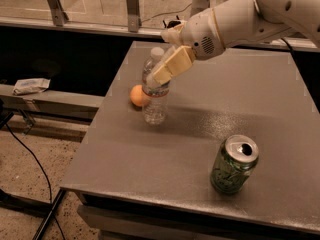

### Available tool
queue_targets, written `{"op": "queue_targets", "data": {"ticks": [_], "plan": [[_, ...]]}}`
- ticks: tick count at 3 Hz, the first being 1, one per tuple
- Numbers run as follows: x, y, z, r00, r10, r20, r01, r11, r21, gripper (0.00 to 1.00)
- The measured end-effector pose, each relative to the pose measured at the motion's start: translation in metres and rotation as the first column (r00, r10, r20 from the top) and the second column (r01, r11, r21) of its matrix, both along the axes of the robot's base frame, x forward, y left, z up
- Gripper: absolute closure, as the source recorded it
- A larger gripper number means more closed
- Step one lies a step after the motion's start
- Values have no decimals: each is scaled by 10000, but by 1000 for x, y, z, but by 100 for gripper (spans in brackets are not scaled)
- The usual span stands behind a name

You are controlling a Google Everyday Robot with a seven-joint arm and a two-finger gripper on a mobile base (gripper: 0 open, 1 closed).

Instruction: Move water bottle near orange

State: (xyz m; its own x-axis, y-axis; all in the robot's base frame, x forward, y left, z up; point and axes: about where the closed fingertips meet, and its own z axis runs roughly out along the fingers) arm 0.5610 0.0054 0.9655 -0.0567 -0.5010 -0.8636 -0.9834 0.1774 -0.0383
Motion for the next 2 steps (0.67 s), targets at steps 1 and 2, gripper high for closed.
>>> {"op": "queue_targets", "data": {"ticks": [1,2], "plan": [[8,-25,34,9990,72,450,-95,9986,523,0],[9,-24,38,9986,55,526,-83,9985,546,0]]}}
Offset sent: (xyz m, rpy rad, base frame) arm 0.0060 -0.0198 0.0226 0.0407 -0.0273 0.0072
